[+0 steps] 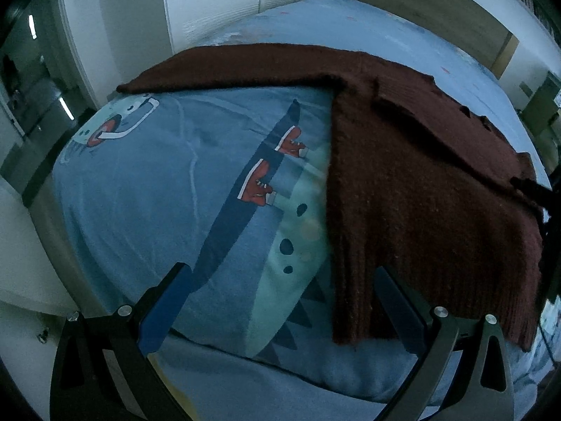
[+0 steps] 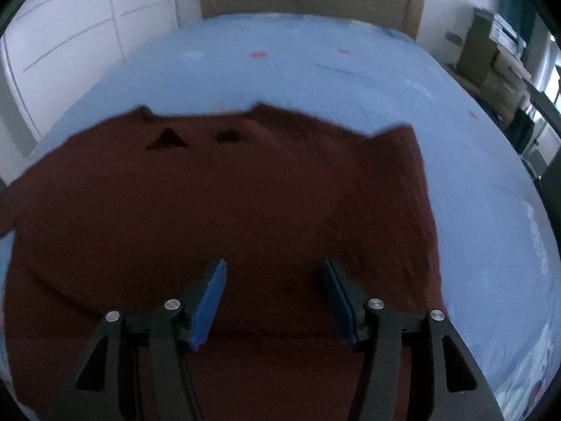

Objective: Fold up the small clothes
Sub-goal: 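Lay the sleeve on the body, open and lift the right gripper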

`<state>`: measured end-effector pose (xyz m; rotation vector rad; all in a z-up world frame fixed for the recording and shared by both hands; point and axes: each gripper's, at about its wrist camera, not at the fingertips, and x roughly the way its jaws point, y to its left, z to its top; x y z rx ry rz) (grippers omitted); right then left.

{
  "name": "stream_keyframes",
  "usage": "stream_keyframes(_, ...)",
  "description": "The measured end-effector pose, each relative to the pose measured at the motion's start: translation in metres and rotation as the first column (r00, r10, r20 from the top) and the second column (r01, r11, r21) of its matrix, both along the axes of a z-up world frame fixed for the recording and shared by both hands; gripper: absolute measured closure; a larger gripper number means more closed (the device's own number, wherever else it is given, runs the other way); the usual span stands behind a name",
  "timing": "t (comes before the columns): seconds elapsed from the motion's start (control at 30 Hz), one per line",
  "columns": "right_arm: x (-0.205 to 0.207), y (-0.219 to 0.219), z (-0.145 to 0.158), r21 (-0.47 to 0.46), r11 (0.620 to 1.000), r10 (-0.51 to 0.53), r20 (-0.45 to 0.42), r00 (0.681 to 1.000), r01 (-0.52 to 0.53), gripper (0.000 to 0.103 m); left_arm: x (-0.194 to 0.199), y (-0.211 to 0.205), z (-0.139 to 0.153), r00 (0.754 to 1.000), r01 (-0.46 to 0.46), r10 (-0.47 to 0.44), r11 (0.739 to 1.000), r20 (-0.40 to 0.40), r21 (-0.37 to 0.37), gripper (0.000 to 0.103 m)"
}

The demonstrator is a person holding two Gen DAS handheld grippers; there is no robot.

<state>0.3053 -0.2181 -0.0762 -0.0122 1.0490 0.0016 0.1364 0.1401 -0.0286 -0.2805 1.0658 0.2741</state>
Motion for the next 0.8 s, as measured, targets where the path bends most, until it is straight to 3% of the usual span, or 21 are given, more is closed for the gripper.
stream_keyframes(0.53,-0.001,-0.002,-0.009,0.027,1.0,-0.012,0.009,1.0,0.011,0.039,0.022,0.003,0.014,1.0,-0.006,0.005,0.999,0.014,0.054,0.001)
stream_keyframes(0.8,-0.004,0.002,-0.007,0.005,1.0,-0.009,0.002,1.0,0.009,0.039,0.037,0.009,0.024,0.997,-0.034,0.027,0.995,0.074,0.095,0.001)
